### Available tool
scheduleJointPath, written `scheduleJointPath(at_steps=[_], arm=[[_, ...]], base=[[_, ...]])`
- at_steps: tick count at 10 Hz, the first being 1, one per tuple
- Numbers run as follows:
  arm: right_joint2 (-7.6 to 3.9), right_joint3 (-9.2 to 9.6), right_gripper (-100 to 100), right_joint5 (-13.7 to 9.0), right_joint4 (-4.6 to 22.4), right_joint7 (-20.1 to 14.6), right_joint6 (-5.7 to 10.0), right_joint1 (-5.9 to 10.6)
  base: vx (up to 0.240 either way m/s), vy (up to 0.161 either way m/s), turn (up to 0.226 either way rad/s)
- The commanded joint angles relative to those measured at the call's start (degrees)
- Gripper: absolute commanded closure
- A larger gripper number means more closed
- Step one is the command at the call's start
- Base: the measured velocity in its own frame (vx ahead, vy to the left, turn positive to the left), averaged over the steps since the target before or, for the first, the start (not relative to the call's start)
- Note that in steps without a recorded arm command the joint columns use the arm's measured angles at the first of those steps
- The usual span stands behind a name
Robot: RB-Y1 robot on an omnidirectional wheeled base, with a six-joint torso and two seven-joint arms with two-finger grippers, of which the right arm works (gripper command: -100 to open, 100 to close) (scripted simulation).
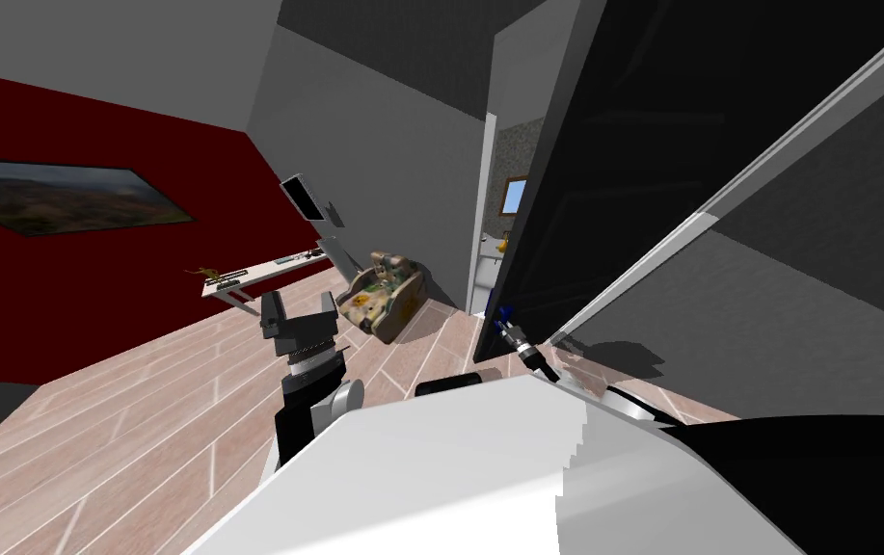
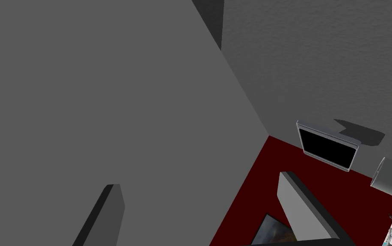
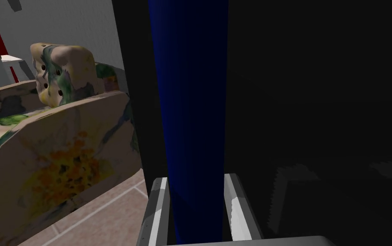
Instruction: Pull the door open
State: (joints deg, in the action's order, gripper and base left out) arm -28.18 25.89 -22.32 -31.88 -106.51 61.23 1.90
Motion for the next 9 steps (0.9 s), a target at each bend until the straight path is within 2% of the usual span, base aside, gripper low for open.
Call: scheduleJointPath(at_steps=[1,4,5,6,9], arm=[[-1.36,0.74,100,0.34,-0.61,-1.09,1.58,-1.34],[-2.49,1.78,100,0.86,-0.3,-2.45,3.61,-2.12],[-2.22,1.67,100,0.81,-0.67,-1.98,2.71,-2.21],[-2.54,2.07,100,1.08,-0.22,-2.49,3.78,-2.68],[-3.14,2.56,100,1.46,0.44,-3.28,5.66,-3.24]], base=[[-0.211,-0.093,0.165],[-0.182,-0.048,0.074],[-0.059,-0.019,0.013],[-0.119,-0.053,0.144],[-0.177,-0.089,0.149]])
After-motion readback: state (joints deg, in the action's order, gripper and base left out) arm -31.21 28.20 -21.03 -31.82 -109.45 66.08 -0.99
